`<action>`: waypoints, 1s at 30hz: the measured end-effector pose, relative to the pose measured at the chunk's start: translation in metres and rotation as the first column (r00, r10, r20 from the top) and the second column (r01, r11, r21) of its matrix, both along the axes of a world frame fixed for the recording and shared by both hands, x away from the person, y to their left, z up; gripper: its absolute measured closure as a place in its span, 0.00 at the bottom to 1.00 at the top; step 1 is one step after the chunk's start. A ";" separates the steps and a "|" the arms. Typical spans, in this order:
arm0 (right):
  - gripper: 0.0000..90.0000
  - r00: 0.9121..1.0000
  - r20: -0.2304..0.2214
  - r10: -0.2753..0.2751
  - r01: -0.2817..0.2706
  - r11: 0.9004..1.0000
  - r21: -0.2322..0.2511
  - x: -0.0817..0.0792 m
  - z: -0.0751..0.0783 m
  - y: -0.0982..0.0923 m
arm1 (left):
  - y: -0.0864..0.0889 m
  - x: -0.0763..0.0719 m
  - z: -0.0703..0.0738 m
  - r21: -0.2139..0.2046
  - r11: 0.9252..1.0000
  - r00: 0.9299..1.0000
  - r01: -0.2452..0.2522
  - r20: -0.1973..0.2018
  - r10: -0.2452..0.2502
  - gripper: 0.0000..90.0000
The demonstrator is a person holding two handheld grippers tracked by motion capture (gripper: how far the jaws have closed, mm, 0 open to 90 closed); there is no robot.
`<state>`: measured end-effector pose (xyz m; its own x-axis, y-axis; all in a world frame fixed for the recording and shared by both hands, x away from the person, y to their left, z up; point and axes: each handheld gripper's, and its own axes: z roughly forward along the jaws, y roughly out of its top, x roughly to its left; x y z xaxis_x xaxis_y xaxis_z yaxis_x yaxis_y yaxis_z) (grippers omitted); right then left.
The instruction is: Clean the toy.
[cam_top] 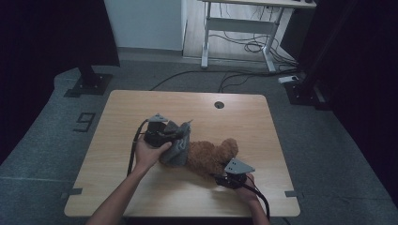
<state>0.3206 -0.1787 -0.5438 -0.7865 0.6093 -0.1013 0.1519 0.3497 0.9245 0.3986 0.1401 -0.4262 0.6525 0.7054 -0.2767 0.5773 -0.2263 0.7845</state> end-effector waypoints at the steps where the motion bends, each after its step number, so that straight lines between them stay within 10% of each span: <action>1: 0.53 1.000 -0.002 0.000 0.000 1.000 0.004 0.000 0.000 0.000 | 0.007 0.001 -0.001 0.006 1.000 1.000 -0.017 0.000 0.017 0.88; 7: 0.53 1.000 -0.008 -0.002 0.002 1.000 0.008 0.000 -0.001 -0.002 | 0.037 0.009 -0.026 0.014 0.997 0.994 -0.073 -0.086 0.074 0.87; 11: 0.53 1.000 -0.008 -0.002 0.002 1.000 0.007 0.000 -0.001 -0.002 | 0.043 0.008 -0.020 0.010 0.996 0.993 -0.090 -0.070 0.091 0.87; 20: 0.53 1.000 -0.012 -0.001 0.001 1.000 0.015 0.001 -0.001 -0.004 | 0.000 0.012 0.005 0.031 0.999 1.000 -0.008 -0.026 0.009 0.87; 26: 0.52 1.000 -0.011 0.002 -0.001 1.000 0.010 0.001 -0.001 -0.005 | -0.030 0.014 -0.012 0.105 0.994 0.998 0.039 -0.048 -0.034 0.86; 30: 0.39 1.000 -0.020 -0.017 0.018 1.000 0.014 -0.001 0.000 -0.003 | -0.018 0.006 -0.026 0.039 0.999 0.998 0.028 -0.056 -0.026 0.87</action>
<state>0.3201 -0.1820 -0.5442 -0.7774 0.6243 -0.0770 0.1763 0.3338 0.9260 0.4049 0.1218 -0.4523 0.6562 0.6986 -0.2850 0.6126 -0.2728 0.7418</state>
